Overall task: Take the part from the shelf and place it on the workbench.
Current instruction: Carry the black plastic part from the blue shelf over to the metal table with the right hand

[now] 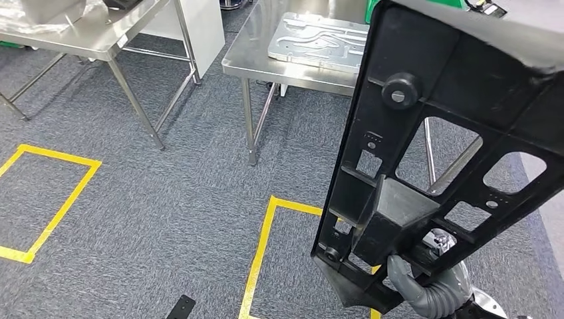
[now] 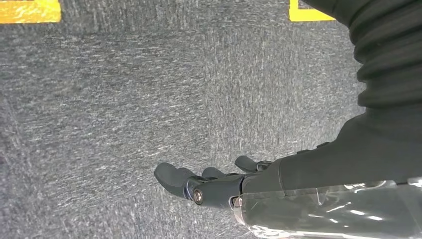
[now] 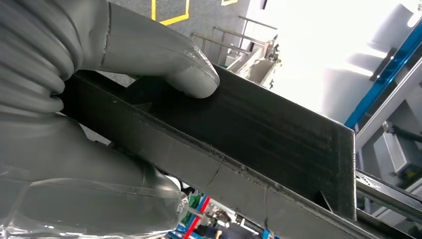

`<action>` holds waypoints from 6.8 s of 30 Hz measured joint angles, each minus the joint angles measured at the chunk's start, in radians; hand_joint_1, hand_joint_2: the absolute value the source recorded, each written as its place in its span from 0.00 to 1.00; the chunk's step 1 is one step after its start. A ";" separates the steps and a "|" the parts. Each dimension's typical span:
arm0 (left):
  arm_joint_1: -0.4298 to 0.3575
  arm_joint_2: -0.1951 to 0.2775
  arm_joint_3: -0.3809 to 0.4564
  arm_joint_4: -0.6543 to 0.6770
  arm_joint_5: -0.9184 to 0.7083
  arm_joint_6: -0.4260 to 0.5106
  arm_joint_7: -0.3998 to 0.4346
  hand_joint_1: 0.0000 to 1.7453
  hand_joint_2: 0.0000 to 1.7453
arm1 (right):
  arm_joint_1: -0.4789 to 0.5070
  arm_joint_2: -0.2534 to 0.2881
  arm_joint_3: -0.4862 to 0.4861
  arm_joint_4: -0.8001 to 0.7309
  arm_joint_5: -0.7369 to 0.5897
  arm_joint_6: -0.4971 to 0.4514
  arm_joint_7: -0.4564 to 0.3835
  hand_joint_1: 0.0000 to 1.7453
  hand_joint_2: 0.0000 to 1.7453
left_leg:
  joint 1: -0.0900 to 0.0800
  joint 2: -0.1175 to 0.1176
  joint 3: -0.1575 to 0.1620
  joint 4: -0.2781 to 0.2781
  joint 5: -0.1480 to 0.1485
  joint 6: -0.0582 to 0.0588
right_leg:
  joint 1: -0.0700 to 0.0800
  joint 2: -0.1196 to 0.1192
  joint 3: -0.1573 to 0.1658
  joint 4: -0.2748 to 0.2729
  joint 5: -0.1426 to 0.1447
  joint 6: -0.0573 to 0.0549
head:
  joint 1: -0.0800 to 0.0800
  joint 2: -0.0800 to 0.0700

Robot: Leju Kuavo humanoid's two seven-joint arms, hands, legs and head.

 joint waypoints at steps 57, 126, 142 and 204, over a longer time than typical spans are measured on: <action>0.001 0.003 0.013 0.000 -0.010 -0.011 -0.011 0.00 1.00 | 0.006 0.002 0.000 0.008 0.020 -0.008 -0.023 1.00 1.00 | -0.002 -0.011 0.015 -0.012 0.000 0.004 | 0.006 0.003 0.094 -0.093 -0.012 -0.007 | 0.000 0.000; 0.003 0.000 0.017 0.000 -0.003 -0.011 -0.007 0.00 1.00 | 0.007 0.017 0.000 -0.002 0.027 0.006 -0.022 1.00 1.00 | 0.001 -0.018 0.037 -0.004 -0.016 -0.023 | -0.012 -0.005 0.089 -0.201 0.108 0.003 | 0.001 0.000; 0.004 0.002 0.017 0.000 -0.004 -0.011 -0.008 0.00 1.00 | 0.010 0.016 0.000 -0.003 0.025 0.009 -0.026 1.00 1.00 | -0.009 -0.016 -0.037 0.028 0.038 -0.026 | 0.003 0.004 0.175 -0.232 0.044 -0.039 | 0.000 0.000; 0.007 0.001 0.021 0.000 -0.032 -0.029 -0.017 0.00 1.00 | 0.001 -0.026 -0.015 -0.021 0.035 -0.019 -0.050 1.00 1.00 | -0.003 -0.014 -0.028 0.025 0.024 -0.036 | 0.002 0.005 0.184 -0.237 0.040 -0.029 | 0.001 0.000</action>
